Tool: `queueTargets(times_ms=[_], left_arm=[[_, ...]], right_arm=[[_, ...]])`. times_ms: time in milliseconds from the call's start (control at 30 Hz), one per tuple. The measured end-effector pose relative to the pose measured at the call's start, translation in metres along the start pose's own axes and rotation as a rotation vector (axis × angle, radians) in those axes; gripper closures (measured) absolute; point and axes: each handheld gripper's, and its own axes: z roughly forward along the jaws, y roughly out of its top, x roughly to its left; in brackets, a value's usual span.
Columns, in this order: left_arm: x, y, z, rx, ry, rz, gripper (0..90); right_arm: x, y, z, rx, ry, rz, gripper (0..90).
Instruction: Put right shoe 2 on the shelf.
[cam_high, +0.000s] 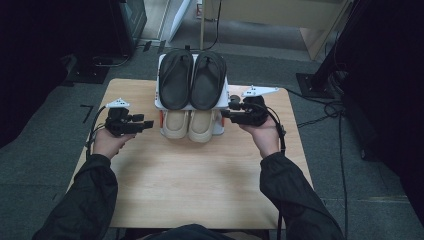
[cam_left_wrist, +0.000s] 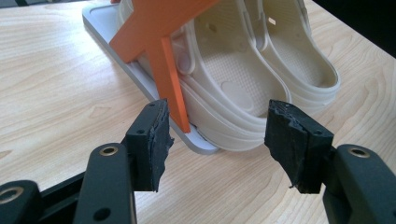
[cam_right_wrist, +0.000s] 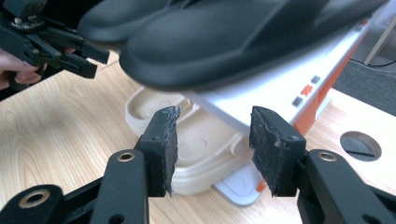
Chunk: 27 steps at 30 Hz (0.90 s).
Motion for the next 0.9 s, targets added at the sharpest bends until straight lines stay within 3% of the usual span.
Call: queueTargets(times_ms=[167,900], left_arm=[[-0.003,-0.002,0.002,0.023,-0.005,0.006,38.8],[-0.025,-0.020,-0.002,0.039,-0.021,0.028,35.8]], right_arm=[[-0.005,-0.018,-0.004,0.009,-0.003,0.021,50.8],[-0.016,-0.103,-0.015,0.060,-0.019,0.072,47.7]])
